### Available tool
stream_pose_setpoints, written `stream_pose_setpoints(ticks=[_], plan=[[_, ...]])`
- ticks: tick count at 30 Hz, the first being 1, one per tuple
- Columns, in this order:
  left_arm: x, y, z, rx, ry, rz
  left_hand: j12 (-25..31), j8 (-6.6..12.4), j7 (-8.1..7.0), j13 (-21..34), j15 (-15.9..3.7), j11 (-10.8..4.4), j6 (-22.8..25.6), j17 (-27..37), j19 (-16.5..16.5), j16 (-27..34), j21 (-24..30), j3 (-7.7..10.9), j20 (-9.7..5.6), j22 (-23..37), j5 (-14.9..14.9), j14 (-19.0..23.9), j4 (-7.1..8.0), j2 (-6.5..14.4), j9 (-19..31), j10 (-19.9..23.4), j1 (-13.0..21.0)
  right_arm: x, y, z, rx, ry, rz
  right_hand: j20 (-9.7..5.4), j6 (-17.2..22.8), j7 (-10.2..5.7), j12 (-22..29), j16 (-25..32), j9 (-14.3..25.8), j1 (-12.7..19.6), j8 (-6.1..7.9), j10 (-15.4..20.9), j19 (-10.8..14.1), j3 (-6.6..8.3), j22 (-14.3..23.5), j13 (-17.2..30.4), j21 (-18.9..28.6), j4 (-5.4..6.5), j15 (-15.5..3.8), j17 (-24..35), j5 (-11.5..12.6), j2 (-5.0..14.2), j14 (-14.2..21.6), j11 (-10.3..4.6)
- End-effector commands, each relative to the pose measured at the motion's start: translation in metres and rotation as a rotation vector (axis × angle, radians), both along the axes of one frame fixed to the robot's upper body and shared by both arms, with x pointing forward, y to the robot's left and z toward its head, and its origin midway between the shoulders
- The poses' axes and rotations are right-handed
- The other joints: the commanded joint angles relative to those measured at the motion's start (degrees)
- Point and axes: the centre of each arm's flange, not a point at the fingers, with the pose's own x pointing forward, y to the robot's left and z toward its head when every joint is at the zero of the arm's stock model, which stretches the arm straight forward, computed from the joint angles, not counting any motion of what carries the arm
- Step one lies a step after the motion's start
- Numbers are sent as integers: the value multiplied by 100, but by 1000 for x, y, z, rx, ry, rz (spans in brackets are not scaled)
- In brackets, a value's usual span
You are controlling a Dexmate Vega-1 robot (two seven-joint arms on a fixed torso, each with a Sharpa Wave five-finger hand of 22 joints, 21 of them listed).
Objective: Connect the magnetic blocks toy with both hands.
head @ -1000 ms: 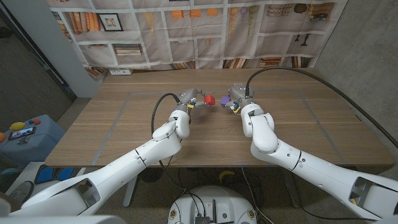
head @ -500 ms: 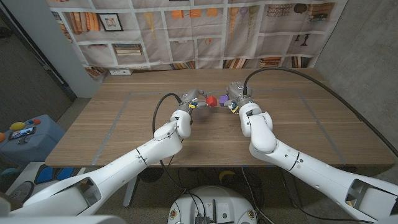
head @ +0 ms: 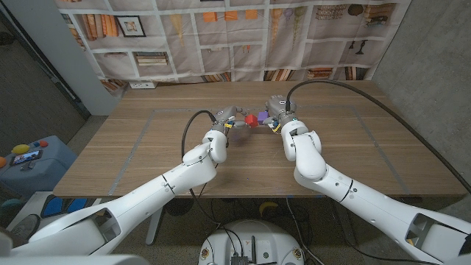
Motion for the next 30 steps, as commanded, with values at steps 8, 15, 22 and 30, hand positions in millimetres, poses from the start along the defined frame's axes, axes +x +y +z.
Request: stream_pose_setpoints(ticks=[8, 15, 22, 30], plan=[[0, -4, -2, 5, 9, -12, 31, 110, -81, 14, -546, 17, 719, 16, 4, 24, 22, 33, -34, 10, 18, -12, 19, 154, 143, 3, -56, -1, 8, 0, -33, 8, 29, -14, 302, -293, -14, 31, 172, 117, 355, 6, -13, -25, 33, 19, -12, 12, 16, 17, 17, 26, 6, 0], [0, -3, -3, 3, 9, -13, 33, 114, -77, 13, -543, 23, 727, 16, 1, 27, 22, 37, -29, 10, 18, -12, 20, 163, 145, -5, -58, 1, 9, 1, -32, 23, 24, -13, 311, -298, -18, 32, 179, 124, 370, 14, -18, -37, 34, 20, -11, 17, 4, 22, 17, 40, 8, 7], [-1, -3, -3, 1, 6, -13, 35, 119, -85, 10, -555, 20, 739, 15, -1, 28, 23, 36, -28, 10, 19, -13, 19, 165, 147, -13, -62, 5, 10, 2, -29, 33, 34, -13, 300, -296, -23, 29, 181, 128, 372, 11, -19, -46, 33, 20, -10, 20, 10, 25, 18, 50, 1, 3], [-1, -2, -4, 0, 5, -16, 41, 119, -75, 9, -546, 14, 734, 14, -4, 28, 23, 42, -28, 10, 20, -19, 17, 176, 151, -12, -59, 7, 10, 4, -19, 51, 38, -13, 308, -297, -29, 29, 188, 134, 386, 11, -13, -57, 33, 20, -6, 22, 11, 28, 17, 61, 2, 6]])
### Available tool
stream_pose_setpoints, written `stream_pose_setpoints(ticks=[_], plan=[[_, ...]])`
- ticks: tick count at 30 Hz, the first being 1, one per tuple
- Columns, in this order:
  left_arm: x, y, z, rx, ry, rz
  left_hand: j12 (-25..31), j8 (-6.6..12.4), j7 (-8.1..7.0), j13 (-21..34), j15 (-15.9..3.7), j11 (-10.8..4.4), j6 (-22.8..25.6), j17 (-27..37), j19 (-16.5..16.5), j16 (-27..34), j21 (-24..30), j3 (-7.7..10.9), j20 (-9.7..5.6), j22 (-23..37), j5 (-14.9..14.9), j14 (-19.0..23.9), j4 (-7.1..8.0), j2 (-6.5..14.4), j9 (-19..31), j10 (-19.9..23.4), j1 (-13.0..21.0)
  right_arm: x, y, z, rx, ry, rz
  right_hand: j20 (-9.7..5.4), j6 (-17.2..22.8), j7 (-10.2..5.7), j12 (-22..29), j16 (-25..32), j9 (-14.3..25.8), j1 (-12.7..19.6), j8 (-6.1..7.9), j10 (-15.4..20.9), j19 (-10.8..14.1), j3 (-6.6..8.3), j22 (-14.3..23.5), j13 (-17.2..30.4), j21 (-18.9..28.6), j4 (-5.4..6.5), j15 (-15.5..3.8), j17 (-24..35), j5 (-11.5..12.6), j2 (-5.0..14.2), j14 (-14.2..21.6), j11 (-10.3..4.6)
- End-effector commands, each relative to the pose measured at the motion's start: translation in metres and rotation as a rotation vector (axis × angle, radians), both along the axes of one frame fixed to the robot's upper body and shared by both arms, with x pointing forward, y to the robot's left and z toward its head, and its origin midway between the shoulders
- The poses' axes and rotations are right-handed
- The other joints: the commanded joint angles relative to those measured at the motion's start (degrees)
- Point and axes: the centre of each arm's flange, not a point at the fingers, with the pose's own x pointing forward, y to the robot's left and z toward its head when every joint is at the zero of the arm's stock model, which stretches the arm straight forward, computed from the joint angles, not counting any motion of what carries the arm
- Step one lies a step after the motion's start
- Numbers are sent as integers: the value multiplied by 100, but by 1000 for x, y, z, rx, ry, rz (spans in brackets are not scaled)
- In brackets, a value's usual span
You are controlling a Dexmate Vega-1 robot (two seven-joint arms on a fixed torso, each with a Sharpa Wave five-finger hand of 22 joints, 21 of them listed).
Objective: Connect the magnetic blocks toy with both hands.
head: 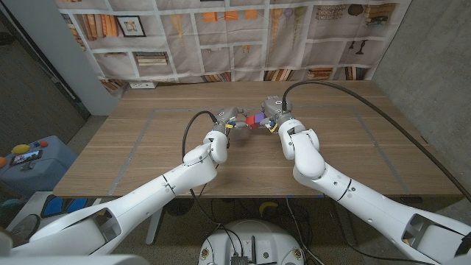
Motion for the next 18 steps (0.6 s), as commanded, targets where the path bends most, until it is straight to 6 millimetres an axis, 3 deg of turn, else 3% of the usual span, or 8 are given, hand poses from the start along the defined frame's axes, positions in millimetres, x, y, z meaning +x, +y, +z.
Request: stream_pose_setpoints(ticks=[1, 18], plan=[[0, 1, -1, -2, -5, -5, 43, 121, -78, 8, -547, 13, 739, 12, -3, 29, 24, 42, -25, 10, 37, -19, 17, 140, 152, -10, -95, 4, 1, 3, 11, 25, 3, -10, 310, -295, -2, 30, 188, 51, 387, 15, -12, -40, 33, 19, -6, 4, 14, 30, 18, 57, 3, 6], [-1, 3, -2, -9, -9, -4, 51, 127, -76, 5, -553, 8, 740, 10, -6, 32, 26, 44, -24, 10, 36, -19, 14, 145, 158, -14, -99, 7, 1, 7, 17, 56, 20, -10, 323, -298, -11, 27, 169, 50, 392, 18, -22, -62, 34, 21, -7, 15, 17, 36, 18, 85, -1, 7]])
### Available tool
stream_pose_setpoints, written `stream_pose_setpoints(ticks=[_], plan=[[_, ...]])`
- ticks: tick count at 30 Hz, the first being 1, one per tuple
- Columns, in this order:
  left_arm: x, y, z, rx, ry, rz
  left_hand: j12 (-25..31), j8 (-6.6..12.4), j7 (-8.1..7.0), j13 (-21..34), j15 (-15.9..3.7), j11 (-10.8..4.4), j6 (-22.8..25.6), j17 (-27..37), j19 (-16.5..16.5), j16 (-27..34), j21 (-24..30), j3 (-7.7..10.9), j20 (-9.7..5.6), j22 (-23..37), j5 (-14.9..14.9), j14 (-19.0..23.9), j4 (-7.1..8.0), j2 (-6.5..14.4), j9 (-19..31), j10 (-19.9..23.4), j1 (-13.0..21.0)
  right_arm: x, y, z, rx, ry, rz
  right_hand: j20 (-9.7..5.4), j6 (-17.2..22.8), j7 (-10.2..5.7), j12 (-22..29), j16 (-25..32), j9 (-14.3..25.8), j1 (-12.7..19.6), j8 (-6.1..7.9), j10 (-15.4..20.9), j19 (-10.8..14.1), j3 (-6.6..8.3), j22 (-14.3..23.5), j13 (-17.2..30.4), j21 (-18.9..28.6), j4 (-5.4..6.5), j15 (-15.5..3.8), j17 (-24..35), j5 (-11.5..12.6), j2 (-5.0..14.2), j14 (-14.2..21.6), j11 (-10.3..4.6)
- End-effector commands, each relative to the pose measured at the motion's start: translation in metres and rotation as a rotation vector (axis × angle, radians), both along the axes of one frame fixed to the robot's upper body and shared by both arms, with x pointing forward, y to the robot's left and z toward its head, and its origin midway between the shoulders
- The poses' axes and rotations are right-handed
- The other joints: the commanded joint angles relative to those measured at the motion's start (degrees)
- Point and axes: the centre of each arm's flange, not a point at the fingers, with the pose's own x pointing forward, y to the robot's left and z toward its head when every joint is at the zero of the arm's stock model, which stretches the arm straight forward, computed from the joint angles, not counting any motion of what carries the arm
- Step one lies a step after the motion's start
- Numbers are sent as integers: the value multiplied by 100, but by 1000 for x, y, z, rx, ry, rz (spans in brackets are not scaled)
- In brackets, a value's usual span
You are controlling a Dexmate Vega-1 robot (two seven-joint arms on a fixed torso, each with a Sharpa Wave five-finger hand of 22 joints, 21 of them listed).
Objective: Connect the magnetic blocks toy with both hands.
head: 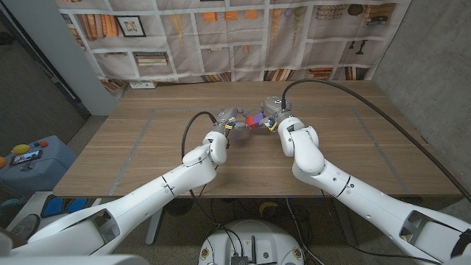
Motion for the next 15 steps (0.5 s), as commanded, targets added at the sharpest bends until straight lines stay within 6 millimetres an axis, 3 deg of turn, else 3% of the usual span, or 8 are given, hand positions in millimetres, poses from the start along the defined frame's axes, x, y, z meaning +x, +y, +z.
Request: stream_pose_setpoints(ticks=[1, 15], plan=[[0, 3, -1, -5, -1, -1, 50, 128, -76, 5, -572, 7, 743, 10, -7, 33, 26, 44, -24, 9, 40, 2, 14, 145, 159, -17, -99, 4, 1, 2, 10, 38, 21, -10, 323, -295, -11, 27, 168, -8, 391, 18, -23, -18, 34, 20, -8, 16, 17, 7, 23, 68, -1, 7], [1, 3, -3, -10, 6, -5, 60, 131, -68, 3, -564, 12, 741, 9, -5, 34, 28, 49, -23, 9, 41, -2, 12, 156, 164, -13, -96, 7, 0, 7, 32, 51, 26, -3, 326, -286, -18, 24, 150, -12, 392, 20, -27, -38, 34, 21, -7, 22, 22, 11, 25, 88, -4, 12]])
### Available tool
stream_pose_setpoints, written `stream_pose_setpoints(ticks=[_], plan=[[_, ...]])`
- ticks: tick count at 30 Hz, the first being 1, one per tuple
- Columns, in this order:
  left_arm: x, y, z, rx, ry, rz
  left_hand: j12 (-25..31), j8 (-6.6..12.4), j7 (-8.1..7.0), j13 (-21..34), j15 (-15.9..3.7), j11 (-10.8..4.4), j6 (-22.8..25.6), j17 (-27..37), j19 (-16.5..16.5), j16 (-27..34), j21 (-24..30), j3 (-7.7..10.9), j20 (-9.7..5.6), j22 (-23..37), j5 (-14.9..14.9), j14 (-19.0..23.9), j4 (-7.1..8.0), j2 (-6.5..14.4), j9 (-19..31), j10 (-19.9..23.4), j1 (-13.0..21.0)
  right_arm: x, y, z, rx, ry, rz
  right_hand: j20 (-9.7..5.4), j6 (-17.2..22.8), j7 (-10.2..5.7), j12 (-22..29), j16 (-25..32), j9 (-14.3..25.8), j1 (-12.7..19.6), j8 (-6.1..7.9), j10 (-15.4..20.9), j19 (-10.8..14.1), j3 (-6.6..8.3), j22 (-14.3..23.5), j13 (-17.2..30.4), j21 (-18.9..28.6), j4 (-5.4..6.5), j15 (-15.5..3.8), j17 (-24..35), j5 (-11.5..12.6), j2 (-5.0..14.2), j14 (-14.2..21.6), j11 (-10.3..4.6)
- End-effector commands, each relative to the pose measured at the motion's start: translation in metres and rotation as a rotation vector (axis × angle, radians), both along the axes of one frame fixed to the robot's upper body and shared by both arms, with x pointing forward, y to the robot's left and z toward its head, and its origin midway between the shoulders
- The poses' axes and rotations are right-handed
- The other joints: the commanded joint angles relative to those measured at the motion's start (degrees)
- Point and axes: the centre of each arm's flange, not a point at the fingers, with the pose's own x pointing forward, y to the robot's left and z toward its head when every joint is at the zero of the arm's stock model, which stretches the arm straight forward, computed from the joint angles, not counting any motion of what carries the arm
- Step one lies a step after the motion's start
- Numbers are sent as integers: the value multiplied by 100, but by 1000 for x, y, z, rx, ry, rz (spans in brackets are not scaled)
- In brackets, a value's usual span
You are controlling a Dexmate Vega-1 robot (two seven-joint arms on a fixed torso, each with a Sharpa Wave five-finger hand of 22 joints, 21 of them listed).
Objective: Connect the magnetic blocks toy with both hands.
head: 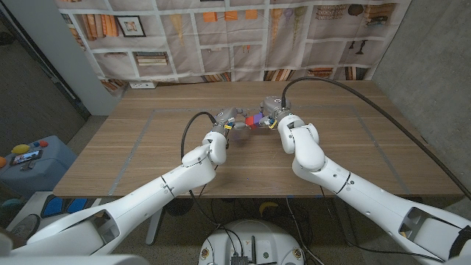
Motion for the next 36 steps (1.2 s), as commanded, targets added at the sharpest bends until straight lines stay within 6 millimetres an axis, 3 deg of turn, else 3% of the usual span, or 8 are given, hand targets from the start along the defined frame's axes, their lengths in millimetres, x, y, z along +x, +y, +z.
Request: stream_pose_setpoints(ticks=[1, 24, 30, 36], plan=[[2, 1, -2, -6, 7, -3, 59, 132, -64, 2, -564, 13, 742, 8, -5, 35, 28, 49, -23, 9, 41, 0, 13, 158, 164, -16, -95, 3, -1, 4, 17, 11, 6, -3, 329, -285, -19, 25, 149, -1, 393, 20, -29, -8, 34, 21, -7, 6, 21, 13, 26, 81, -2, 11], [4, 1, -2, -8, 8, -2, 66, 138, -55, -1, -558, 15, 742, 9, -9, 40, 29, 54, -20, 10, 42, -2, 20, 181, 172, -21, -110, 3, 0, 6, 20, 19, 19, -2, 298, -290, -32, 21, 131, -7, 388, 20, -27, -46, 34, 23, -3, 8, 32, 19, 31, 108, -2, 25], [5, 1, -1, -8, 9, -1, 72, 143, -55, -2, -563, 14, 750, 9, -8, 41, 30, 55, -19, 10, 41, 0, 20, 183, 173, -10, -113, 2, 0, 5, 11, 23, 19, 8, 144, -284, -60, 8, 110, -5, 323, -34, -45, -67, 34, 24, -8, 5, 43, 25, 32, 113, -32, 32], [6, 1, -1, -11, 11, -2, 74, 148, -56, -2, -567, 14, 758, 7, -10, 41, 30, 57, -22, 10, 41, 0, 16, 185, 175, -12, -111, 1, 0, 5, 13, 28, 21, 11, 220, -292, -63, 6, 114, -3, 361, -35, -52, -80, 34, 24, -9, 2, 46, 27, 31, 116, -32, 30]])
